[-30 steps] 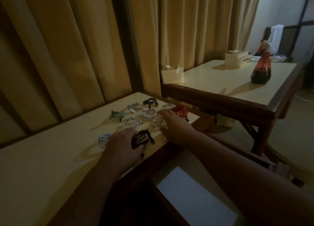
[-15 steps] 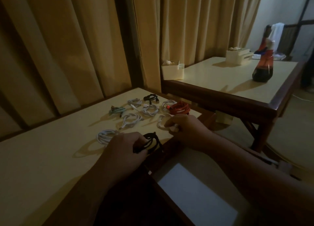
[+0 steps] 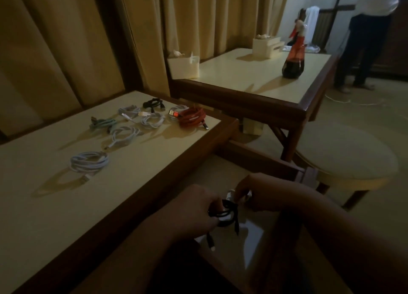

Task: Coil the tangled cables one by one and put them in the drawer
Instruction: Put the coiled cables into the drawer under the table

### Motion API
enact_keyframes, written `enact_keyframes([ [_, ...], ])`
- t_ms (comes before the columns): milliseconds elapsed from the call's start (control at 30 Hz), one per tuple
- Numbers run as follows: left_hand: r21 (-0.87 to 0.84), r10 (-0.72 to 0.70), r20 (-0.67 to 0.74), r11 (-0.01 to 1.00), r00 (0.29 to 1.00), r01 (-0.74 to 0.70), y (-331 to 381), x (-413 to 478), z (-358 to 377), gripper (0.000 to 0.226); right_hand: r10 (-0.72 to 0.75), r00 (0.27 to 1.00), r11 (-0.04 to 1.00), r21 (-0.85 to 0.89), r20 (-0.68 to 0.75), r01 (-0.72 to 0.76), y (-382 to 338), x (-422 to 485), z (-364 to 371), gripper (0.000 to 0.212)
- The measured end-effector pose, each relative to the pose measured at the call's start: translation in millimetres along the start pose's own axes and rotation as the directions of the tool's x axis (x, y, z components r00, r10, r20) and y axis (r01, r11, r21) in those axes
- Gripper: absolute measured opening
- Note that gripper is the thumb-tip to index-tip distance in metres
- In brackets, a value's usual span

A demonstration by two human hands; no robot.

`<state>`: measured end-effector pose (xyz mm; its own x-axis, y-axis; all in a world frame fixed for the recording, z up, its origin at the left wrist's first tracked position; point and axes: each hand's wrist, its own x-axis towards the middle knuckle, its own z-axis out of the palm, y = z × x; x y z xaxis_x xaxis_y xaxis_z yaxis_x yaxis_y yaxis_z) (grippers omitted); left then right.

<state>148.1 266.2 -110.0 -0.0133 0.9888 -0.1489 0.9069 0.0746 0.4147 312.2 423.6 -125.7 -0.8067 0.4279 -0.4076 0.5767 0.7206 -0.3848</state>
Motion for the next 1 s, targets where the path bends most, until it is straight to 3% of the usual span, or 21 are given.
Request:
enact_keyframes([
  [133, 0.098, -0.068, 0.025, 0.993, 0.997, 0.065, -3.5, 16.2, 12.2, 0.018, 0.024, 0.999, 0.999, -0.035, 0.038, -0.023, 1.9, 6.9, 6.5, 0.041],
  [367, 0.021, -0.119, 0.145, 0.993, 0.982, 0.117, -4.7, 16.7, 16.0, 0.018, 0.041, 0.991, 0.999, 0.029, 0.125, -0.045, 6.2, 7.7, 4.9, 0.044],
  [467, -0.086, -0.125, 0.112, 0.987, 0.986, 0.135, -4.8, 17.7, 11.2, 0.017, 0.064, 0.998, 0.987, 0.15, -0.011, -0.061, 5.1, 7.5, -5.6, 0.034],
  [533, -0.107, -0.157, 0.005, 0.982, 0.988, 0.156, -5.1, 22.5, 11.3, 0.018, 0.072, 0.982, 0.992, 0.117, -0.174, -0.052, 2.7, 16.2, -8.7, 0.028],
  [600, -0.076, -0.194, -0.006, 0.978, 0.981, 0.193, -5.8, 27.9, 16.9, 0.025, 0.06, 0.97, 0.998, 0.041, -0.236, -0.052, 1.2, 26.5, -5.3, 0.029],
  [733, 0.012, -0.245, 0.091, 0.969, 0.965, 0.245, -13.8, 31.6, 33.5, 0.039, 0.078, 0.996, 0.994, -0.072, -0.045, -0.081, 2.6, 34.1, 6.6, 0.04],
  [1000, 0.035, -0.13, 0.258, 0.992, 0.957, 0.125, 0.4, 27.6, 37.4, 0.023, -0.031, 0.998, 0.996, -0.083, 0.055, 0.036, 5.5, 29.8, 15.0, 0.03],
])
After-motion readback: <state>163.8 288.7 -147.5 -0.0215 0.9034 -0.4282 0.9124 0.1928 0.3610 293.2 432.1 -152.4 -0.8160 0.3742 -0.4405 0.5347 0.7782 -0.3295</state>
